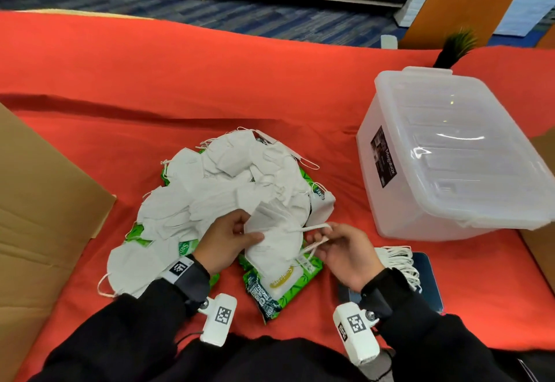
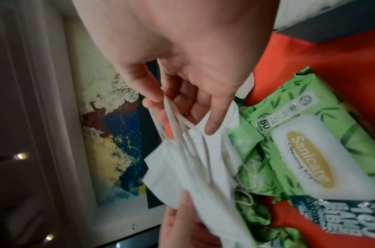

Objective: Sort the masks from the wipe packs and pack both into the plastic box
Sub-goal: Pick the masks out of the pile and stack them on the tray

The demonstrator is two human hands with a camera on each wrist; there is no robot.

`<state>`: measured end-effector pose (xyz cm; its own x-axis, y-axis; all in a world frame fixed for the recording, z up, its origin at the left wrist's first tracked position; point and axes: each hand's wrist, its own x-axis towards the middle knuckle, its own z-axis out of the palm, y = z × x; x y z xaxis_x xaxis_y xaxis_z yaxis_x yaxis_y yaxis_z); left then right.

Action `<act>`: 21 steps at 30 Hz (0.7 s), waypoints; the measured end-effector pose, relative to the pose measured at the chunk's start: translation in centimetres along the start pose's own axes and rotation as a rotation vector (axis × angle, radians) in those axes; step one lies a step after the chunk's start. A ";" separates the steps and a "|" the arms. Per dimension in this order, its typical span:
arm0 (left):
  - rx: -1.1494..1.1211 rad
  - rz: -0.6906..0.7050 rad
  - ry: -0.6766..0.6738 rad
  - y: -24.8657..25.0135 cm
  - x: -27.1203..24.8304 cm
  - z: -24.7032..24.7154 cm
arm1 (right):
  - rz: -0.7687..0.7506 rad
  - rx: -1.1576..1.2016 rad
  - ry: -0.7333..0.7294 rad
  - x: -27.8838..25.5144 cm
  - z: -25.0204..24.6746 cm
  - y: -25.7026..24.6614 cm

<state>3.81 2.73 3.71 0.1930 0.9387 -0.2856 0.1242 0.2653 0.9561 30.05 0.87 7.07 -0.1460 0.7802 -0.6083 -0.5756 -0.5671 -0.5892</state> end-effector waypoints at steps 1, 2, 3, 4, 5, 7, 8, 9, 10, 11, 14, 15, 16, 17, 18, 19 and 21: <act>0.001 -0.005 -0.009 0.0 -0.1 0.7 | 0.016 0.056 -0.031 -0.4 -0.3 -0.7; -0.006 -0.015 -0.012 0.1 -0.1 1.6 | 0.033 0.048 -0.052 -0.8 -0.8 -1.5; -0.033 -0.025 -0.008 0.4 0.0 2.4 | 0.045 -0.037 -0.058 -0.9 -1.2 -2.1; -0.067 -0.031 -0.007 0.9 0.1 3.3 | 0.027 -0.191 -0.047 -0.8 -1.9 -2.6; -0.091 -0.036 -0.010 1.5 0.3 4.5 | -0.023 -0.375 -0.031 -0.8 -2.8 -3.1; -0.105 -0.036 -0.036 2.7 0.2 6.9 | -0.122 -0.669 -0.022 -1.0 -4.2 -3.8; -0.096 -0.032 -0.065 3.1 0.2 7.8 | -0.141 -0.740 -0.029 -1.2 -4.7 -4.2; -0.067 -0.021 -0.091 3.2 0.4 8.7 | -0.151 -0.766 -0.037 -1.5 -5.4 -4.5; -0.032 -0.004 -0.118 3.4 0.6 9.7 | -0.168 -0.774 -0.041 -1.9 -6.3 -5.0; 0.007 0.018 -0.147 3.7 0.7 10.3 | -0.185 -0.772 -0.045 -2.3 -6.9 -5.4; 0.097 0.084 -0.205 5.1 0.8 12.5 | -0.226 -0.807 -0.055 -3.4 -9.0 -6.5; 0.133 0.112 -0.213 5.6 0.9 13.4 | -0.228 -0.814 -0.056 -3.8 -9.8 -6.8; 0.166 0.137 -0.231 6.1 1.0 14.1 | -0.222 -0.817 -0.054 -4.1 -10.4 -7.0; 0.212 0.163 -0.257 6.4 1.1 15.1 | -0.217 -0.813 -0.049 -4.5 -11.3 -7.3; 0.278 0.192 -0.279 6.6 1.3 15.7 | -0.204 -0.808 -0.048 -4.7 -12.1 -7.5; 0.375 0.225 -0.290 6.6 1.3 16.2 | -0.192 -0.794 -0.042 -5.1 -13.0 -7.9; 0.531 0.272 -0.262 6.2 1.4 16.8 | -0.179 -0.739 -0.008 -6.0 -15.3 -9.3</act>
<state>21.20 1.96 8.17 0.5081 0.8543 -0.1090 0.4887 -0.1818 0.8533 48.60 -2.59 8.04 -0.1086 0.8773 -0.4675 0.0975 -0.4587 -0.8832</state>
